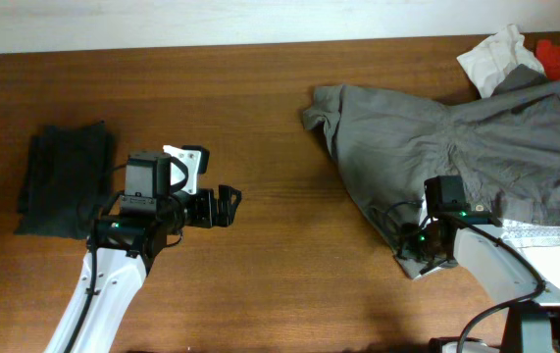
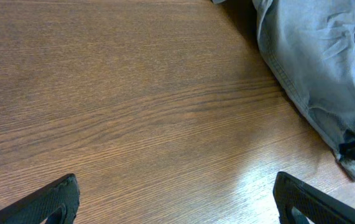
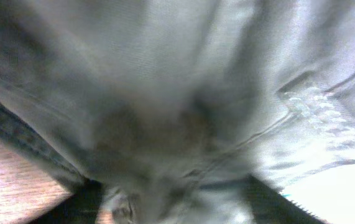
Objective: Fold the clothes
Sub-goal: 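Pull the grey shorts with the right gripper leftward onto the table center, then grasp the shorts' lower edge with the left gripper and drag it left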
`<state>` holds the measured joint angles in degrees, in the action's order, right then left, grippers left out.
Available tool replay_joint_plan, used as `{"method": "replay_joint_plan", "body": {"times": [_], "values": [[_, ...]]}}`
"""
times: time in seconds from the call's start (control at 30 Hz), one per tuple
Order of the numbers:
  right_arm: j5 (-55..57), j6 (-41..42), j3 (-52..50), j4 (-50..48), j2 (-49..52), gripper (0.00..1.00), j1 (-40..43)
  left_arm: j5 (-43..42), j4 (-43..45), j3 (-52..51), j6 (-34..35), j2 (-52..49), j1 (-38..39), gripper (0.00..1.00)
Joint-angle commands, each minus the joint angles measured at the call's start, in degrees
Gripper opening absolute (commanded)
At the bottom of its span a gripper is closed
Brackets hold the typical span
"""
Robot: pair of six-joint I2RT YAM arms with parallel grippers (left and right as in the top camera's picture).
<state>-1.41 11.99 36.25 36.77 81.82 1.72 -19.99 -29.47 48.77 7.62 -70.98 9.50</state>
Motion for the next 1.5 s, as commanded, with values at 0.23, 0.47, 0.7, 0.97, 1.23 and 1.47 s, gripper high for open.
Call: {"method": "replay_joint_plan", "body": {"times": [0.23, 0.47, 0.7, 0.97, 1.23, 1.47], "values": [[-14.9, 0.6, -2.1, 0.4, 1.3, 0.04, -1.8, 1.7, 0.1, 1.1, 0.7, 0.2, -0.8, 0.99], [-17.9, 5.3, 2.5, 1.9, 1.3, 0.04, -15.5, 1.7, 0.1, 1.1, 0.7, 0.7, -5.2, 0.99], [-15.2, 11.0, 14.7, -5.7, 1.3, 0.04, -36.8, 1.6, 0.2, 1.1, 0.7, 0.9, -8.5, 0.99], [-2.3, 11.0, 20.3, -0.6, 1.2, 0.99, -39.4, -8.4, -0.7, 1.1, 0.7, 0.9, -8.4, 0.99], [5.6, 10.5, 26.5, 12.8, -1.3, 0.99, -27.7, -13.2, -8.1, 1.0, 1.0, 0.8, -5.1, 0.99], [5.6, 9.0, 33.4, 21.3, -3.1, 0.99, -18.0, -13.2, -9.9, 0.9, 9.0, -1.6, 2.5, 0.99]]}}
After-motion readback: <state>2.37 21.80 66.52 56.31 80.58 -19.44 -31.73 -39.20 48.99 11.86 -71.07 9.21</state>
